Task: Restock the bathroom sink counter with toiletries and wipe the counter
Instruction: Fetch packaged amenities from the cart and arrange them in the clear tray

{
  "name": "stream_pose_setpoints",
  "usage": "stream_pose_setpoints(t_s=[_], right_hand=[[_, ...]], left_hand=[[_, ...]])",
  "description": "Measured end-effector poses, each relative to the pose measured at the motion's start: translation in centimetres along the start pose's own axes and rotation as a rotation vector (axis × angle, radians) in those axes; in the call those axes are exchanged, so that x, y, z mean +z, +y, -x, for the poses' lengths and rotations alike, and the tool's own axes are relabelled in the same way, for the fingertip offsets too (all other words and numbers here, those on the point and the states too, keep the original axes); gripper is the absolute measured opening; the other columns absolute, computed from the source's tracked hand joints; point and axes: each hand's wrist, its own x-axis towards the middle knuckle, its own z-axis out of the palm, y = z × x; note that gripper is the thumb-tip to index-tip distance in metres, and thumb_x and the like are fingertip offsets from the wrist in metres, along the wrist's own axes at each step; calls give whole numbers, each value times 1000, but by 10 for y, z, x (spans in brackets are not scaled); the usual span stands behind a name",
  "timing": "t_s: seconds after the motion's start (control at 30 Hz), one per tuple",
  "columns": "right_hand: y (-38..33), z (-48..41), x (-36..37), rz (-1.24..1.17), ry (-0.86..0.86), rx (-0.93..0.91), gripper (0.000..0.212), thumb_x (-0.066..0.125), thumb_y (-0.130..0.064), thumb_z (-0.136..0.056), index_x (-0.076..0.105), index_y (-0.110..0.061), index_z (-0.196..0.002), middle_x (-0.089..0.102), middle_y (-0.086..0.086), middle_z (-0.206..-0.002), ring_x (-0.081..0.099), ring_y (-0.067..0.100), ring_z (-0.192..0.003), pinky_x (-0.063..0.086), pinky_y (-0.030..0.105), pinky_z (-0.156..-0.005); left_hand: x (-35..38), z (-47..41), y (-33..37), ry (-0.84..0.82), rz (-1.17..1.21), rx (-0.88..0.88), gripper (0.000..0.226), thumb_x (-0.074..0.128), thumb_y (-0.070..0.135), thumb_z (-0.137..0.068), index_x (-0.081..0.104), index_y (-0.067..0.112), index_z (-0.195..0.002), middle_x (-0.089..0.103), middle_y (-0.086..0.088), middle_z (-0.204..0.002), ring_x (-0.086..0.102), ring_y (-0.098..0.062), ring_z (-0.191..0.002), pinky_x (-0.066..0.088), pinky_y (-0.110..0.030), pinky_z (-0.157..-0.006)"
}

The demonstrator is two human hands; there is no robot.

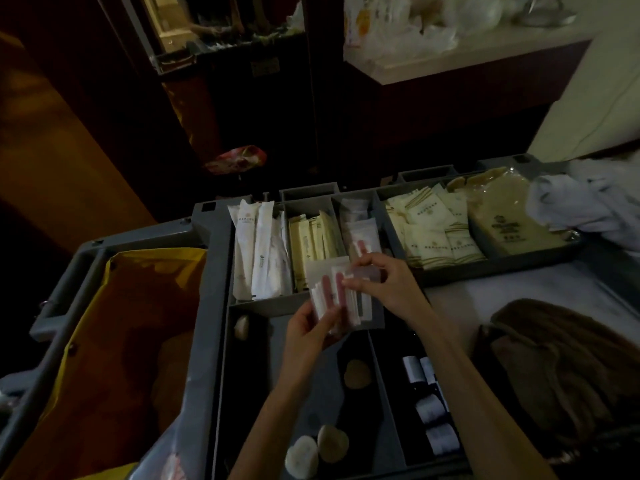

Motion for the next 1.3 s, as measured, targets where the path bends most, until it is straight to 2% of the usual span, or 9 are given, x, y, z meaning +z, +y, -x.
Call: stream_pose_setpoints(t_s=[0.1, 0.23, 0.3, 0.4, 0.5, 0.57, 0.7, 1.03, 1.3], right_hand=[[-8, 11, 4, -7, 56, -2, 27, 83, -20, -71, 65, -31, -87, 68, -6, -97, 63, 11, -99, 52, 29, -86], [-20, 35, 14, -63, 160, 58, 52, 79, -15, -75, 53, -28, -119, 56, -10, -128, 54, 3, -114, 47, 9, -85], [-23, 52, 19, -201, 211, 140, 59, 77, -9, -78, 48, -26, -126, 57, -13, -123, 58, -2, -106, 51, 12, -79], [-26, 81, 26, -359, 295, 260, 39, 74, -4, -79, 60, -20, -112, 70, 0, -106, 69, 5, -88, 54, 17, -68], [-28, 114, 38, -326, 393, 290, 14, 71, -9, -83, 71, -8, -97, 74, 10, -91, 71, 20, -85, 58, 29, -73], [-31, 135, 46, -288, 483, 285, 22, 71, -11, -84, 69, 6, -97, 71, 22, -89, 69, 33, -86, 57, 40, -76], [-47, 185, 61, -270, 639, 294, 16, 69, -6, -83, 72, -15, -96, 75, 1, -88, 71, 15, -83, 55, 22, -68], [-81, 320, 81, -299, 1020, 445, 15, 65, -4, -85, 70, -3, -100, 74, 10, -90, 72, 19, -81, 58, 26, -70], [-94, 400, 89, -316, 1282, 421, 18, 65, -4, -85, 64, -13, -101, 75, -4, -88, 72, 13, -83, 56, 21, -65]], left_hand=[[-3, 3, -3, -16, -36, 35, 24, 63, 2, -87, 64, 19, -103, 75, 0, -90, 72, -15, -84, 58, -26, -70], [-8, 9, -2, -43, -9, 29, 25, 63, -2, -86, 65, 16, -103, 74, -4, -92, 72, -17, -83, 57, -25, -67], [-11, 14, 1, -71, -24, 47, 25, 64, -1, -86, 64, 14, -107, 73, -5, -95, 72, -16, -83, 56, -22, -65], [-15, 20, 7, -114, -84, 92, 28, 66, 0, -86, 62, 9, -113, 71, -7, -100, 71, -11, -83, 55, -19, -63], [-18, 33, 10, -184, -132, 71, 27, 68, 2, -84, 63, 15, -107, 70, -1, -96, 70, -5, -78, 55, -18, -61], [-24, 43, 7, -249, -204, 57, 23, 71, 6, -83, 64, 21, -100, 71, -1, -93, 70, -7, -78, 56, -20, -61], [-36, 66, 2, -441, -262, -16, 22, 72, 11, -82, 68, 17, -103, 74, -6, -95, 72, -19, -83, 58, -27, -66], [-13, 143, -13, -891, -332, -118, 7, 71, 16, -84, 74, 12, -88, 75, -6, -79, 72, -18, -72, 53, -24, -58], [22, 203, -32, -1138, -501, -74, 15, 70, 25, -83, 68, 24, -98, 72, 6, -89, 69, -7, -83, 54, -19, -68]])
